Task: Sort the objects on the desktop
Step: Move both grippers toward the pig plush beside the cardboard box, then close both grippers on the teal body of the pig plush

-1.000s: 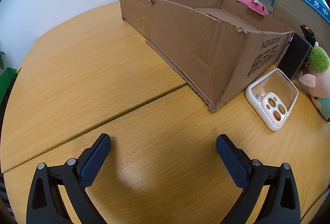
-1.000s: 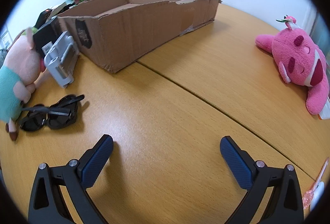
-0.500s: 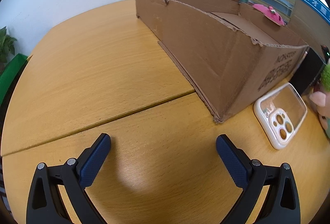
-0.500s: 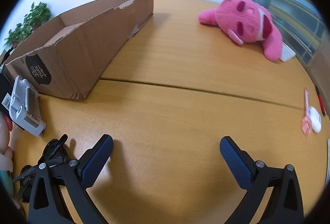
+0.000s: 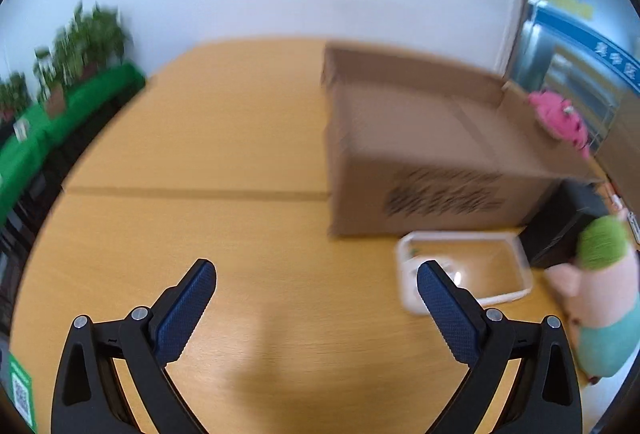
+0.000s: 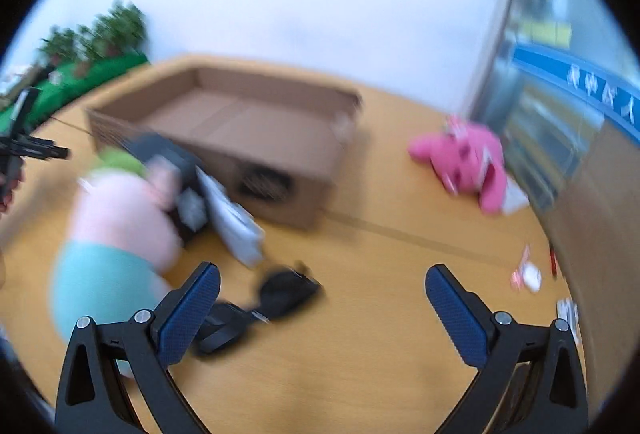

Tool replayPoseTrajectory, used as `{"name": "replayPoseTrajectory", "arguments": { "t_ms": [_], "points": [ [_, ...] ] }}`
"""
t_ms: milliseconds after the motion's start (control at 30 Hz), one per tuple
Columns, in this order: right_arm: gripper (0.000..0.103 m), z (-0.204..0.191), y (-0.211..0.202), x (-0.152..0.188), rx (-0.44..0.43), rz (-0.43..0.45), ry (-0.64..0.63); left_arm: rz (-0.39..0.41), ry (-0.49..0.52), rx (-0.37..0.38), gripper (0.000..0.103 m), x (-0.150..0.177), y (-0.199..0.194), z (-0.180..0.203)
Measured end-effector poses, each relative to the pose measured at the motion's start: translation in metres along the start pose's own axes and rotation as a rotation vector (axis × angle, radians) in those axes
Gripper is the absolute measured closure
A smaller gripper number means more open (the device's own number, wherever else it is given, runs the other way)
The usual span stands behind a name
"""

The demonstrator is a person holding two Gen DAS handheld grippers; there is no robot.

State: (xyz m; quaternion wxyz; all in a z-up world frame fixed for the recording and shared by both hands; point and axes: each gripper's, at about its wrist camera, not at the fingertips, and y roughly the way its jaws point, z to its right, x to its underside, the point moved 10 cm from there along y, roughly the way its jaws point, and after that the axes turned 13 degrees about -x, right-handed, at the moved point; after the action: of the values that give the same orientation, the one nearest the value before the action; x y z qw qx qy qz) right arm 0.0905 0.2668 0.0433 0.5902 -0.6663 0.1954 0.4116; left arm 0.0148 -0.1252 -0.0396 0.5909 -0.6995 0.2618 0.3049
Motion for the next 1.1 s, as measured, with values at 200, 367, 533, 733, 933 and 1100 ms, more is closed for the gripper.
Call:
{"name": "replayPoseTrajectory", "arguments": {
  "t_ms": [200,367,533,733,933,1100],
  "points": [
    [0.001,-0.051,-0.003,-0.020,-0.043,0.123,0.043,0.208,-0.006,-0.008,0.001,-0.018,-0.102,0.064],
    [0.001,-0.081,0.002,-0.020,-0.057,0.136,0.086,0.251,-0.005,0.060,0.001,-0.003,-0.134,0.122],
    [0.001,-0.090,0.005,-0.005,-0.064,0.095,0.112,0.331,-0.040,0.188,0.001,0.000,-0.163,0.149],
    [0.001,-0.085,0.008,0.017,-0.034,0.033,0.139,0.271,-0.032,0.183,0.001,0.006,-0.162,0.156],
    [0.001,-0.091,0.020,0.020,-0.058,-0.021,0.155,0.258,-0.093,0.001,0.001,0.003,-0.139,0.136],
    [0.054,-0.094,0.025,0.010,-0.047,0.010,0.110,0.263,-0.169,0.059,0.002,0.007,-0.127,0.124]
  ]
}}
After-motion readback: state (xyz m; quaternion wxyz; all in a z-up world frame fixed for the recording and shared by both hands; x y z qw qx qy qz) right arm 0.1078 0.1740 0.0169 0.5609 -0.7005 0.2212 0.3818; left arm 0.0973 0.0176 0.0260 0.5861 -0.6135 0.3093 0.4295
